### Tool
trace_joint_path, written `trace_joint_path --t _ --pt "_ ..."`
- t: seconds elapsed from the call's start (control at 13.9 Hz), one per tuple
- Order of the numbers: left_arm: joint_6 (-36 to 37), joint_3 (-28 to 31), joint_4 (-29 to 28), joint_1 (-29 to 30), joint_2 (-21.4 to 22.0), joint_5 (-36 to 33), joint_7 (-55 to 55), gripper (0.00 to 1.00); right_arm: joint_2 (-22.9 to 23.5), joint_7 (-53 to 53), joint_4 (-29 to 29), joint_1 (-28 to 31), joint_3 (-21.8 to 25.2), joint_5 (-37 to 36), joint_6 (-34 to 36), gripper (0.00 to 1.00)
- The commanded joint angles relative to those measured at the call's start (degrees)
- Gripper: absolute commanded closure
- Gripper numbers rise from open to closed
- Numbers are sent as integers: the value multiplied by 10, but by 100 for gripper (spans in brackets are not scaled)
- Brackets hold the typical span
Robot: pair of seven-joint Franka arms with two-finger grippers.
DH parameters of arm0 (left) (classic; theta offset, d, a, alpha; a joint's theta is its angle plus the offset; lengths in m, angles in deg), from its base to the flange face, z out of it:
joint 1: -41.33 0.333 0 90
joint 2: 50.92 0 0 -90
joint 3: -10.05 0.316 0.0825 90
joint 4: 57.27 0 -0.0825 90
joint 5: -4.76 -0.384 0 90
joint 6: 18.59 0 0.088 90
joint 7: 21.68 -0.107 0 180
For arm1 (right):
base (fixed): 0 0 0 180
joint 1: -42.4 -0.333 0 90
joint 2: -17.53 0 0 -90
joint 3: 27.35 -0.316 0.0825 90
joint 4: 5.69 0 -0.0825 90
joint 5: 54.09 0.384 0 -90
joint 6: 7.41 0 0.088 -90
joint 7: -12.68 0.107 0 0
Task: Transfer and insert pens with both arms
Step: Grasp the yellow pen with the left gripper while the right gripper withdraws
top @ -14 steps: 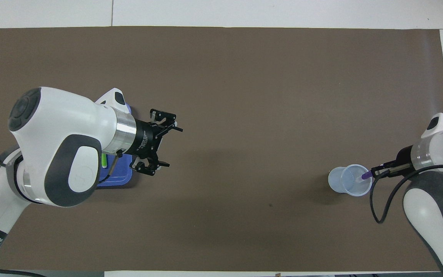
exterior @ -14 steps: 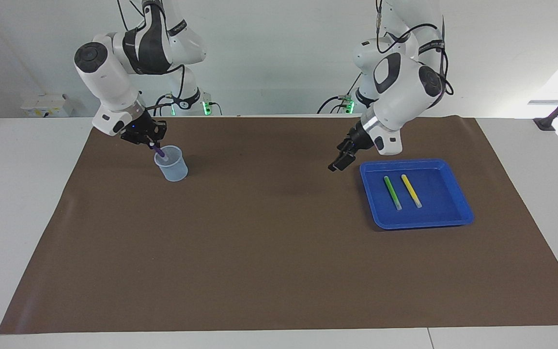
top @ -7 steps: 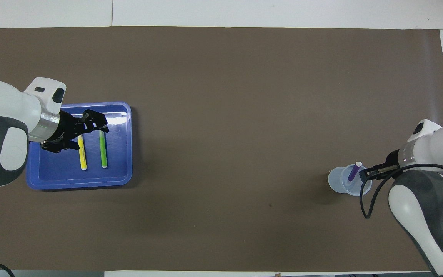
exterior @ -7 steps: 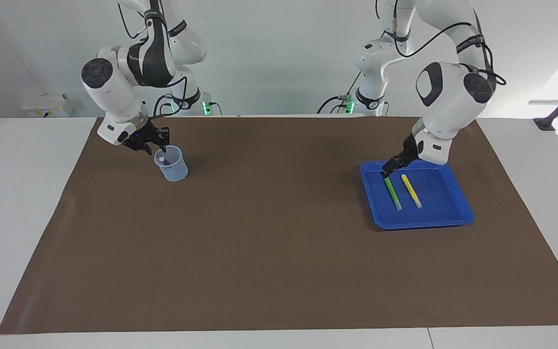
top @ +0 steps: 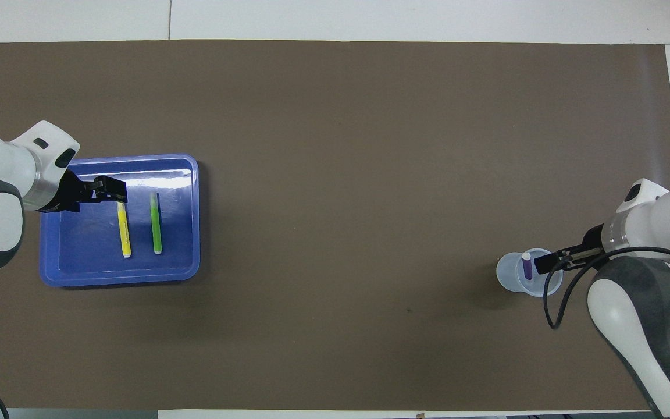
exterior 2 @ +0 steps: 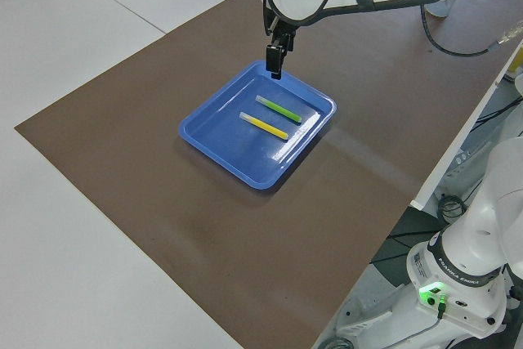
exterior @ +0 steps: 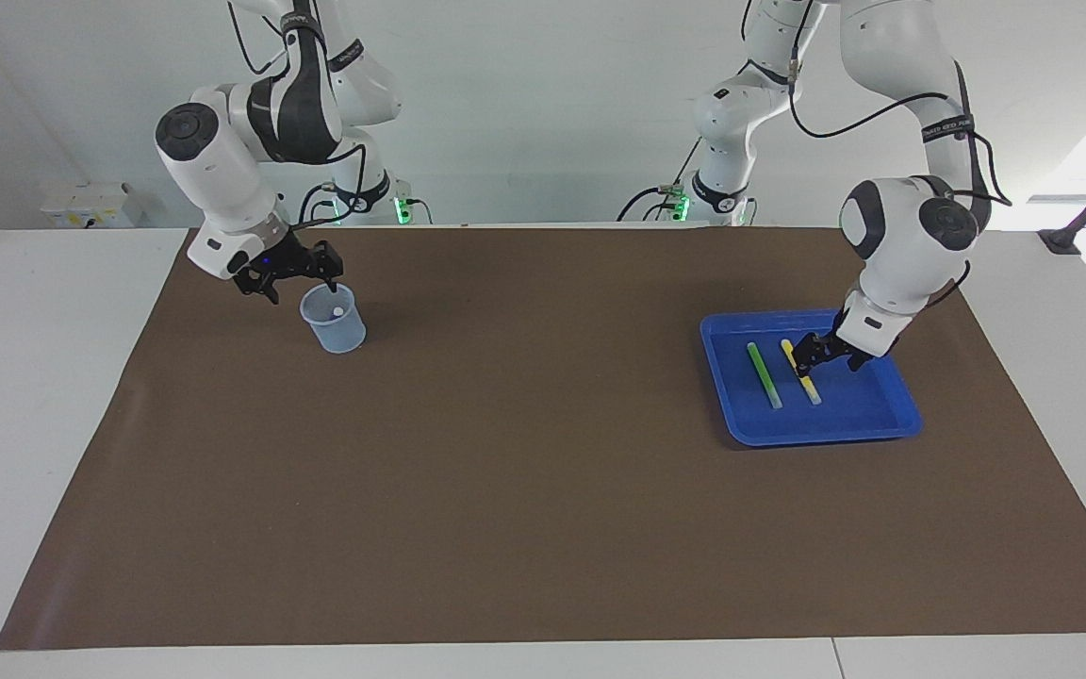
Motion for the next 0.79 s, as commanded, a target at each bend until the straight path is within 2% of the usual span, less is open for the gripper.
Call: trace_joint_path --t 0.0,0.07,0.22,0.43,0.58,0.72 --pt "-35 -6 -13 6 -18 -37 -10 7 -11 2 -27 -4 -7 11 4 0" --pt "-39 -6 -14 6 -28 -37 -10 9 -6 6 -40 -4 -9 30 9 0" --pt "-38 -6 -16 6 -34 -37 -7 16 2 48 -60 -5 -10 138 22 0" --pt "-34 -6 -26 6 -34 -37 3 21 4 117 -69 -60 -18 218 26 0" --pt "-31 -6 -32 6 -33 -37 16 23 4 199 -69 -92 -18 278 10 0" --pt "-29 -6 -41 6 -32 -37 30 31 4 237 -68 -104 -18 340 -12 0"
